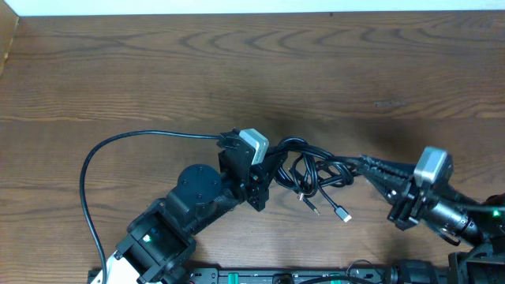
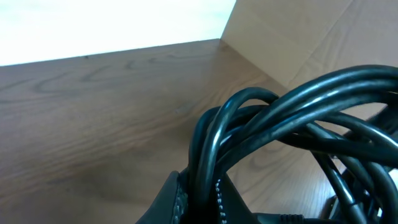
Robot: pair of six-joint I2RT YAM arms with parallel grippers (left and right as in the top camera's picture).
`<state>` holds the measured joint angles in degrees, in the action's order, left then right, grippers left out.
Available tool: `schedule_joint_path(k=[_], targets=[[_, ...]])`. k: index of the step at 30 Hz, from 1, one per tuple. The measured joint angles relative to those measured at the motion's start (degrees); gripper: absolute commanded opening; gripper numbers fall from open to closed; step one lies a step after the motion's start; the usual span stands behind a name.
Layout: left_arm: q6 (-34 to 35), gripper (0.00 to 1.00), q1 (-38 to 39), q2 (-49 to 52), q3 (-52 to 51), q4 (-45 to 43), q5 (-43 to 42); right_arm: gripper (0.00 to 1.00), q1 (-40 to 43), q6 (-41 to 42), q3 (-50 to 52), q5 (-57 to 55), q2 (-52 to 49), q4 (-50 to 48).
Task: Untangle cables
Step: 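Grasp a cable loop with the right gripper beside the left gripper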
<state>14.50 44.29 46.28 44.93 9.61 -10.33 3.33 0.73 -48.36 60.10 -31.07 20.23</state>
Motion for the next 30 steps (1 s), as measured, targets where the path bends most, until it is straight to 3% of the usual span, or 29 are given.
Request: schedule_joint_path(k=[7,15,19,22,25,30], targets=[[0.96,0.08,0.02,0.07,0.0,0.59,0.63,0.01,-0.26,5.92,0.04,-7.23,0.04,5.22],[0.5,0.07,0.02,0.24,0.0,0.61,1.55,0.02,-0.26,5.97,0.04,-11.08,0.11,11.43],[-0.35,0.07,-0.28,0.22,-0.02,0.76,2.86,0.46,-0.02,3.43,0.0,-11.34,0.17,12.41],[-2.19,0.07,-0.94,0.28,-0.22,0.85,4.63,0.69,0.24,0.13,-0.02,-9.42,0.24,12.87],[-5.22,0.07,-1.01,0.28,-0.24,0.87,5.11,0.77,0.24,-3.04,-0.04,-6.38,0.24,12.96],[-12.24,0.07,-1.03,0.28,-0.24,0.63,3.74,0.79,0.24,-5.25,-0.07,-3.37,0.37,12.98]])
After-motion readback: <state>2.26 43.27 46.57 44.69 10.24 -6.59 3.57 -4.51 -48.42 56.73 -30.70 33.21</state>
